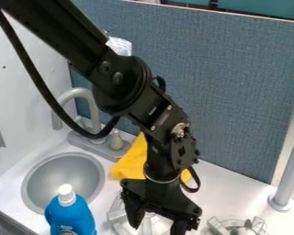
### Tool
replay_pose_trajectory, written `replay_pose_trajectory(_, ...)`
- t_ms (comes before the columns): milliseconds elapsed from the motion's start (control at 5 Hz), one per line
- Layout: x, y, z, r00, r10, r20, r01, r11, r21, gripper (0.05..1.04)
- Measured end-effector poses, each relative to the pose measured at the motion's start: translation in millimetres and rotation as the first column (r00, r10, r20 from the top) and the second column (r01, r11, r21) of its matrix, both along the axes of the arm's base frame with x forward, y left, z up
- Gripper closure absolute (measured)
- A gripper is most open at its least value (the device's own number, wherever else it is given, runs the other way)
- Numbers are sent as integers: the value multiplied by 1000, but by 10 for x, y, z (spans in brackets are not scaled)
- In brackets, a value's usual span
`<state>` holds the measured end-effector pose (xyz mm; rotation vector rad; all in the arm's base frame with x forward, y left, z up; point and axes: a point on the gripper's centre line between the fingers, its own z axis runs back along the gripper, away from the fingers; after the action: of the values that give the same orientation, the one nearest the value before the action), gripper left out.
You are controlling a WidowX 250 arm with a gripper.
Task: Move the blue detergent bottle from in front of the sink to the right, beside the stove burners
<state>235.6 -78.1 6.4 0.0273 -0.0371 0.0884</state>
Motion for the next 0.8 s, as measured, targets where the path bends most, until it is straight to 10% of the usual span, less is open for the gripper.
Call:
replay_pose_trajectory(600, -164, 413, 477, 999, 29, 39, -30, 999, 31, 83)
replay_pose_trajectory(800, -307, 790, 488, 997, 64, -44, -63, 997, 38, 83)
